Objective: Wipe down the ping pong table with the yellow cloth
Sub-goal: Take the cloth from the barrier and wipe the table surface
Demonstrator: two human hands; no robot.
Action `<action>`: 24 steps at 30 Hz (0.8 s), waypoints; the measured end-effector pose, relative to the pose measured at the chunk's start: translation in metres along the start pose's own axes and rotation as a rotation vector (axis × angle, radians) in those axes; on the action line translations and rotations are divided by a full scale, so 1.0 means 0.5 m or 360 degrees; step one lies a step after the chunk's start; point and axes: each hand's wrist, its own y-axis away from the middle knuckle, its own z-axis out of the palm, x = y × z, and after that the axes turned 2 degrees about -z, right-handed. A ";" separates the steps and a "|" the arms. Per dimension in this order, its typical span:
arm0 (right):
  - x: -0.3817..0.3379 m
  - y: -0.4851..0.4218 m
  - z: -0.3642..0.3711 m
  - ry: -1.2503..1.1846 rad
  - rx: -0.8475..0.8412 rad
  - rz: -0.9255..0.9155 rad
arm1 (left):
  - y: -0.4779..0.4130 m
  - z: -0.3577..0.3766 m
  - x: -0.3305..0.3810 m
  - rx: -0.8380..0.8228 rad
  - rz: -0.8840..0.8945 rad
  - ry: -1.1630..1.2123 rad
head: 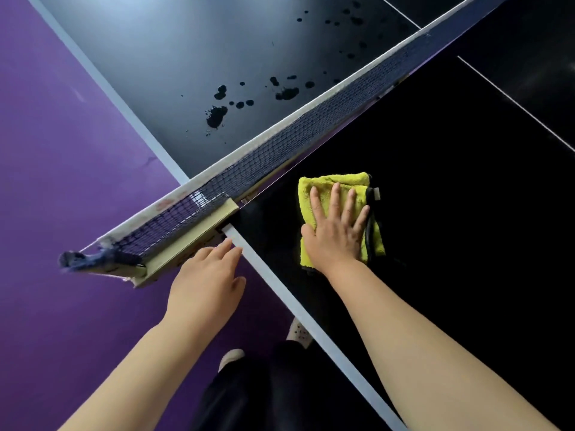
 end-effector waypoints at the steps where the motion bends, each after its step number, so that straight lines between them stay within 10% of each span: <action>1: -0.037 0.004 0.004 -0.0006 0.0006 -0.0033 | 0.012 0.001 -0.018 0.0000 -0.0019 0.0007; 11: -0.249 0.099 0.053 0.0041 -0.0009 -0.0304 | 0.107 0.023 -0.096 -0.0024 -0.0092 0.0130; 24: -0.027 0.176 0.060 0.0143 -0.0019 -0.0326 | 0.066 0.022 0.032 -0.0019 0.0226 -0.0016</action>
